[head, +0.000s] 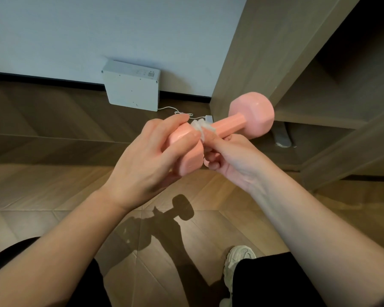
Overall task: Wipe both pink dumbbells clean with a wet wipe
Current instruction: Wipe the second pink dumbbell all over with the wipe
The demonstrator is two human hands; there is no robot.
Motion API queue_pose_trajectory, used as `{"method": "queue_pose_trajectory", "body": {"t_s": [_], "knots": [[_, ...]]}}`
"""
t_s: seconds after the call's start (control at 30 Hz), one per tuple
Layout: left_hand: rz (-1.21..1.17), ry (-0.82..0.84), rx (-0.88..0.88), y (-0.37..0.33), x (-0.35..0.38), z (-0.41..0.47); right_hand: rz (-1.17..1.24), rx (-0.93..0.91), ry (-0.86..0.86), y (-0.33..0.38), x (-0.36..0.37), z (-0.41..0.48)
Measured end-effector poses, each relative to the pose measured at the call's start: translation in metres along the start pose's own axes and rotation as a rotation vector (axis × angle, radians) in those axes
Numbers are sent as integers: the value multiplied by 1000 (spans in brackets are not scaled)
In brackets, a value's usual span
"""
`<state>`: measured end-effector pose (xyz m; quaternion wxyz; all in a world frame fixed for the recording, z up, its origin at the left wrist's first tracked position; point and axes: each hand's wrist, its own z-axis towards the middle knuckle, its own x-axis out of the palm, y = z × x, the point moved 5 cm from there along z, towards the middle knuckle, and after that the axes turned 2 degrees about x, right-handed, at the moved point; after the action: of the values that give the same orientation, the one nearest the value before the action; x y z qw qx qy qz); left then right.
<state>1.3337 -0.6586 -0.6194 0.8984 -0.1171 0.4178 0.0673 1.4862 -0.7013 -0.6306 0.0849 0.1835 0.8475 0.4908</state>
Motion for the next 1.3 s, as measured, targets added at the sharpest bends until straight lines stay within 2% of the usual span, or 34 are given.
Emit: {"method": "queue_pose_trajectory", "body": {"t_s": [0.1,0.3,0.4,0.53,0.67,0.8,0.93,1.0,1.13,1.3], "knots": [[17,-4,2,-2,-2,-1,-78,-4,1,2,-1,-2],[37,7,18,-4,-2,-1,-73,25,7,3,-4,-3],[-40,16,-84,-1,-3,-1,-31,5,16,0,-4,-2],[-274,-62,-278,0,-4,-1,159,-52,2,-6,2,-1],[-578,-140,-654,1,1,-6,177,-78,-38,-16,4,1],[-907,-228,-889,1,7,-8,282,-67,19,-18,15,0],[-1415,-217,-1203,-4,23,-17,260,-76,71,-20,21,0],[-1592,-222,-1275,-6,22,-17,160,-111,66,-20,21,-1],[-1687,-135,-1304,-6,10,-16,-5,-217,42,-16,20,-2],[-1898,41,-1354,-13,14,-21,26,-287,92,-10,23,-8]]}}
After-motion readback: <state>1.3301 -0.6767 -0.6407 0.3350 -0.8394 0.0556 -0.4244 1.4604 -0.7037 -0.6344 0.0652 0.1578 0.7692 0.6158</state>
